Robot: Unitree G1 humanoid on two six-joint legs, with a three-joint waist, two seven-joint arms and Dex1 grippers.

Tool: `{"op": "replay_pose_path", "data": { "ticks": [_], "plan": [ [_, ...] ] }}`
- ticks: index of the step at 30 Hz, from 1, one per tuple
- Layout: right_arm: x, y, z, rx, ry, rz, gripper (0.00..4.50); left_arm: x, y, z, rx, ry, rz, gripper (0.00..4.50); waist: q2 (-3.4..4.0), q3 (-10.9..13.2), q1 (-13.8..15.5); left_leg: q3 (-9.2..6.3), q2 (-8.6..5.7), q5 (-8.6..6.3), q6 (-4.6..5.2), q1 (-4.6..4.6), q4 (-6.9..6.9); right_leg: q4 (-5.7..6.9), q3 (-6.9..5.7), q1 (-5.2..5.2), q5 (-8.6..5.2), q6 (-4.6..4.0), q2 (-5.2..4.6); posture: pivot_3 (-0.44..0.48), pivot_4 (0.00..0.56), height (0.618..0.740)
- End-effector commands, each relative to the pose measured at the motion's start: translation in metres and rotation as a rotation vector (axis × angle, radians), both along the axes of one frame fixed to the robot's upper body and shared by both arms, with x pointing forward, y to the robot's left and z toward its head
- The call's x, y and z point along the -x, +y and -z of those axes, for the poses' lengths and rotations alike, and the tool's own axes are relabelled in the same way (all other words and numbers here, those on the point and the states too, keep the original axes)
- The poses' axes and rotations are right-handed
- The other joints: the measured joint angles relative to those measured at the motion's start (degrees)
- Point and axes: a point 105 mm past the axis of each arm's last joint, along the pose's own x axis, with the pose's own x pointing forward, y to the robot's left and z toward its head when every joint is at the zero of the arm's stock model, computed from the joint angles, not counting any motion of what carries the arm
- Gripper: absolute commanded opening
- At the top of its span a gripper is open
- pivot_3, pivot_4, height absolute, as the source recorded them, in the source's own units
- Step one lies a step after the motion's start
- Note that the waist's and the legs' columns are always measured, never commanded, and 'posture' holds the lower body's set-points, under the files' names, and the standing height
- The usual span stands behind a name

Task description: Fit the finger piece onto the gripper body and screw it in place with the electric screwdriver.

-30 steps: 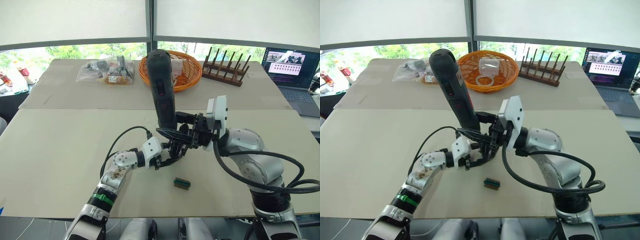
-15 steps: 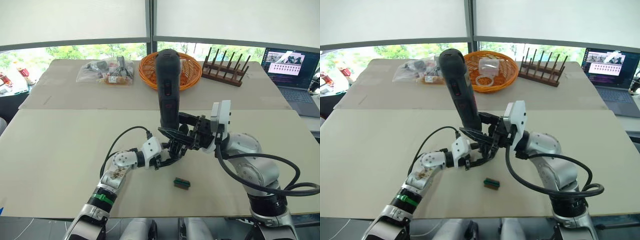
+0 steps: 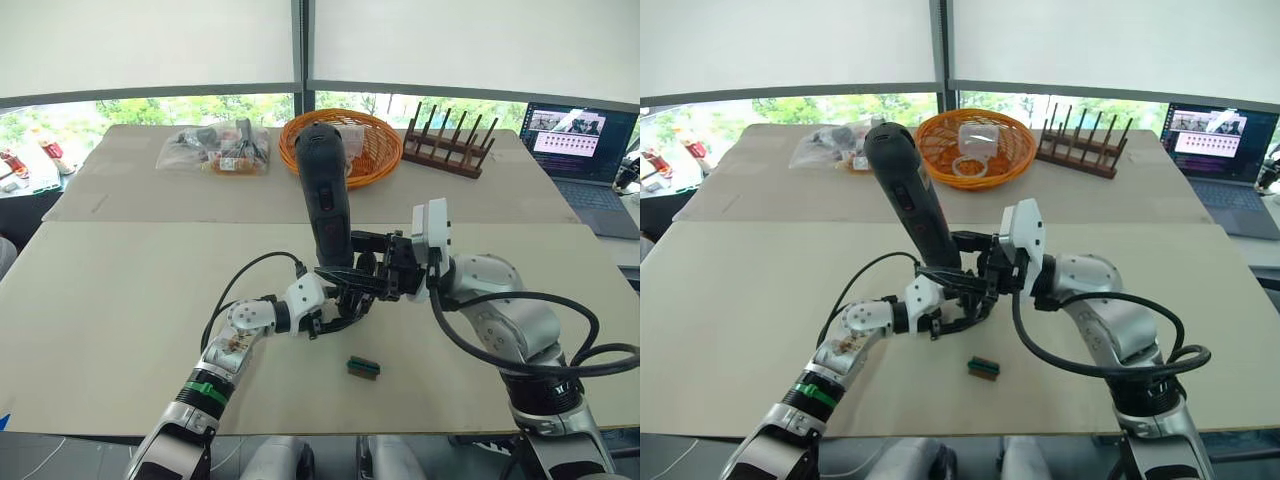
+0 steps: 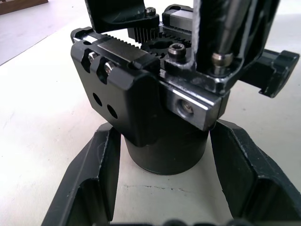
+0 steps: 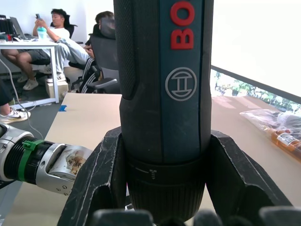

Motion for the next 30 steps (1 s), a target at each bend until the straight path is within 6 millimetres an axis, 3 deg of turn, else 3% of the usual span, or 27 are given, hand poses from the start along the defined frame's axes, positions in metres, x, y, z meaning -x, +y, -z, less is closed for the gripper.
{"op": "replay_pose_path", "data": {
  "ticks": [1,13,22,30],
  "plan": [
    [-0.019,-0.012,0.052,0.126,0.189,0.097,1.91,-0.010,0.008,-0.019,0.017,-0.082,-0.033,2.30,-0.01,-0.06,0.00,0.00,0.00,-0.01,-0.01,0.01,0.00,0.00,0.00,0.00,0.00,0.00,-0.01,0.000,0.150,0.740],
    [-0.031,-0.024,0.049,0.113,0.165,0.162,1.91,-0.010,0.009,-0.019,0.026,-0.086,-0.050,2.30,-0.08,-0.19,0.05,-0.02,0.00,-0.05,-0.07,0.01,-0.02,0.01,0.02,0.00,0.00,0.00,-0.05,0.000,0.150,0.740],
    [-0.030,-0.027,0.045,0.119,0.144,0.162,1.91,-0.009,0.006,-0.017,0.028,-0.082,-0.046,2.30,-0.08,-0.19,0.04,-0.02,0.00,-0.09,-0.09,0.00,-0.03,0.00,0.05,-0.01,0.00,0.00,-0.07,0.000,0.150,0.740],
    [-0.025,-0.026,0.021,0.072,0.062,0.162,1.91,-0.010,0.005,-0.017,0.027,-0.078,-0.039,2.30,-0.09,-0.19,0.09,-0.02,0.01,-0.10,-0.06,-0.04,-0.05,-0.01,0.05,-0.01,0.00,0.00,-0.10,0.000,0.150,0.740]
  ]
}}
